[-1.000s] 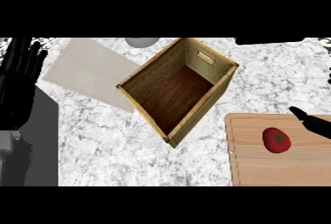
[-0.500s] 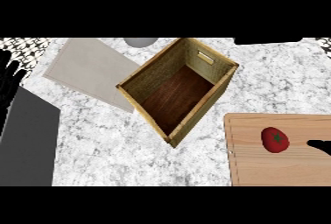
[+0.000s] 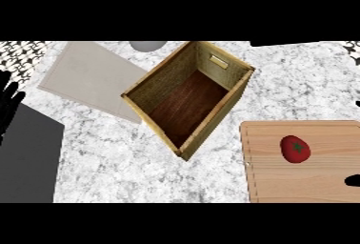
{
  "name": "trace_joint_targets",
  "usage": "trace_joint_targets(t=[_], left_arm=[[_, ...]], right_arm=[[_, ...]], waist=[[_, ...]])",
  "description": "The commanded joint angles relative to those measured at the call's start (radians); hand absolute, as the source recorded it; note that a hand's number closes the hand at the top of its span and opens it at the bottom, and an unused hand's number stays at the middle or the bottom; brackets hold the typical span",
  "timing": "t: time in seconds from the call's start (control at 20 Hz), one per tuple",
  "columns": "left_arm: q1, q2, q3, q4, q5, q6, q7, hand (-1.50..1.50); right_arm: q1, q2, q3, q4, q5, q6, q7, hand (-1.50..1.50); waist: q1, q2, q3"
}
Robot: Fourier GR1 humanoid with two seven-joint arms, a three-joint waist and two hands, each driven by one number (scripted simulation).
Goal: Pick the tomato from the cutting board and place it in the basket
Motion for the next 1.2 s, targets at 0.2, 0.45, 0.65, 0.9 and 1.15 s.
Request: trace_joint_targets(t=[0.2,0.45,0.65,0.9,1.15], left_arm=[[0.073,-0.046,-0.041,0.091,-0.017,0.051,-0.054,0.0],[0.125,-0.002,-0.055,0.07,0.002,0.088,-0.077,0.0],[0.154,0.009,-0.079,0.081,0.03,0.092,-0.136,0.0],[0.182,0.004,-0.095,0.127,0.053,0.12,-0.203,0.0],[0.174,0.031,-0.096,0.145,0.066,0.133,-0.217,0.0]], right_arm=[[-0.042,0.021,-0.024,-0.066,-0.082,0.015,0.086,-1.5],[-0.024,0.039,-0.017,-0.075,-0.092,0.019,0.086,-1.5],[-0.036,0.082,0.02,-0.082,-0.066,-0.01,0.087,-1.5],[-0.024,0.137,0.065,-0.106,0.002,-0.069,0.051,-1.5],[-0.013,0.174,0.101,-0.074,0.08,-0.118,0.005,-1.5]], waist=[[-0.024,0.046,-0.098],[-0.035,0.046,-0.096],[-0.026,0.049,-0.096],[-0.04,0.048,-0.096],[-0.039,0.051,-0.094]])
